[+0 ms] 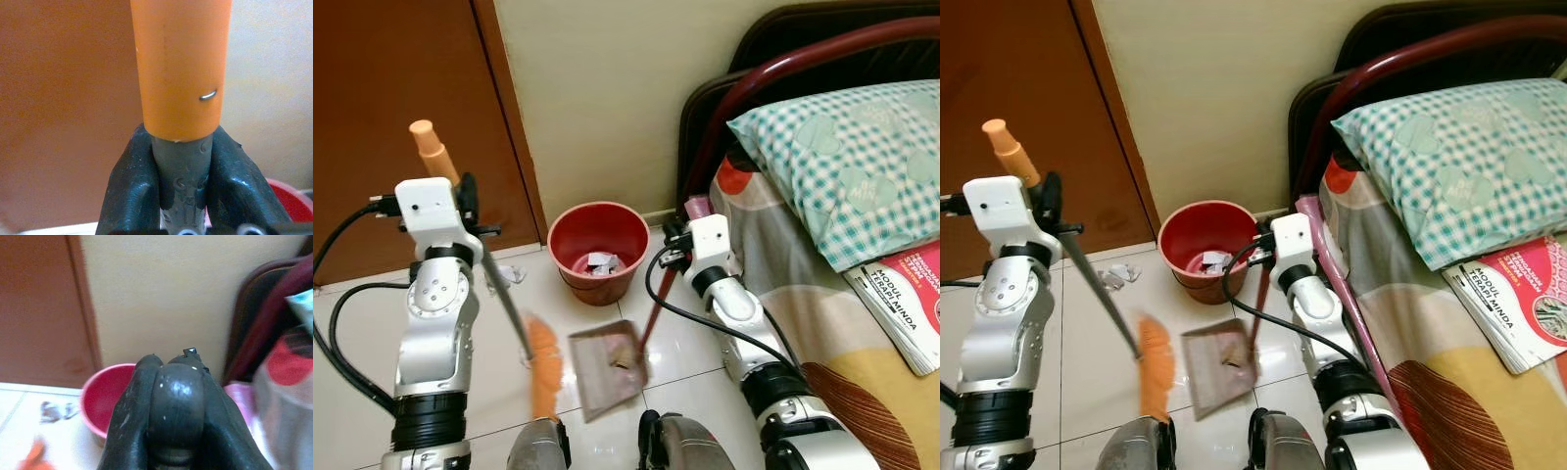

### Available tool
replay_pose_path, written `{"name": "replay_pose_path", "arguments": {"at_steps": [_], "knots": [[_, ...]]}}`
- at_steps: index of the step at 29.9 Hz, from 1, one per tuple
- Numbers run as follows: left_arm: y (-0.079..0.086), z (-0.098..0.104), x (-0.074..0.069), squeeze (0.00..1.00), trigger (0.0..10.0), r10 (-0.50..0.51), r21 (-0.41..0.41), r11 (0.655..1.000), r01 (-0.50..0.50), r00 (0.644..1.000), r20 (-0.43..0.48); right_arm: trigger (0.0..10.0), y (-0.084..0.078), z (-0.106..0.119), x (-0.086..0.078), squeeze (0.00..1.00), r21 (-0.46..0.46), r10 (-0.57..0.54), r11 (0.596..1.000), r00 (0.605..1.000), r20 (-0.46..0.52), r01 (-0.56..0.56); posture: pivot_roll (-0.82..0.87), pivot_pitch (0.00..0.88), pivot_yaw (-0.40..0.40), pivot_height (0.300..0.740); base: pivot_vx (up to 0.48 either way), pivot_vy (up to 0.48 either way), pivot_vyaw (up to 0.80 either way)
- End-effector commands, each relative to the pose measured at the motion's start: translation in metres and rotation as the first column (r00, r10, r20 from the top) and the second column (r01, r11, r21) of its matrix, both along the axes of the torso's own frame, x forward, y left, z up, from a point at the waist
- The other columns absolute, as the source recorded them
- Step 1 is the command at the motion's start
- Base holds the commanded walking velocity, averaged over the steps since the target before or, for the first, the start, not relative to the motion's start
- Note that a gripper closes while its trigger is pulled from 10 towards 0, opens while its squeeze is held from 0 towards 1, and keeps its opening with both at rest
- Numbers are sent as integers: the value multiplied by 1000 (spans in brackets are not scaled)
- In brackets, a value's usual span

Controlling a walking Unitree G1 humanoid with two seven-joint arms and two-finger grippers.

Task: Sweep floor

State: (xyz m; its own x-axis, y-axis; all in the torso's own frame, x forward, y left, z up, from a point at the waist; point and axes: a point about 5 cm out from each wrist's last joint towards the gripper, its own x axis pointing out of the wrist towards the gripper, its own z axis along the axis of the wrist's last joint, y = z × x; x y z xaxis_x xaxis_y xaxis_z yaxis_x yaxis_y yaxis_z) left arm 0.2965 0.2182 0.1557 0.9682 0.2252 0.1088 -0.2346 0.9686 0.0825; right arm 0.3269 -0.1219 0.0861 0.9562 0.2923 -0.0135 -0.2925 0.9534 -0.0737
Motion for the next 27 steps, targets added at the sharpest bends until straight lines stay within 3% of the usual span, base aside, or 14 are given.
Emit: {"name": "replay_pose_path", "arguments": {"at_steps": [1,3,7,11,13,18,21,27], "knots": [[7,-3,-3,0,10000,38,52,998,-37,999,-13,10000,-11,8,1,0,-9,-27,1000,999,28,27,35,130,-58,740,0,0,0],[7,-3,-3,0,10000,38,54,998,-37,999,-14,10000,-11,8,1,0,-9,-29,1000,999,30,29,35,130,-58,740,0,0,0],[8,-17,-11,0,10000,36,61,998,-33,998,-50,10000,-26,42,-2,0,129,-100,988,988,120,84,27,121,-59,740,0,0,0],[7,-21,-12,0,10000,30,58,998,-27,998,-61,10000,-26,47,-2,0,153,-101,985,987,123,82,22,120,-56,740,0,0,0],[1,-32,-13,0,10000,6,57,998,0,996,-90,10000,-22,73,0,0,228,-77,973,986,149,41,12,116,-48,740,0,0,0],[-4,-42,-14,0,10000,-9,53,998,16,993,-121,10000,-12,101,1,0,291,-6,955,983,183,-48,2,112,-43,740,0,0,0],[-9,-55,-18,0,10000,-15,46,999,23,987,-159,10000,1,125,2,0,367,73,919,978,196,-142,-3,111,-43,740,0,0,0],[-14,-65,-21,0,10000,-18,30,999,24,983,-183,10000,14,147,0,0,452,164,861,968,189,-234,-1,114,-48,740,0,0,0]]}}
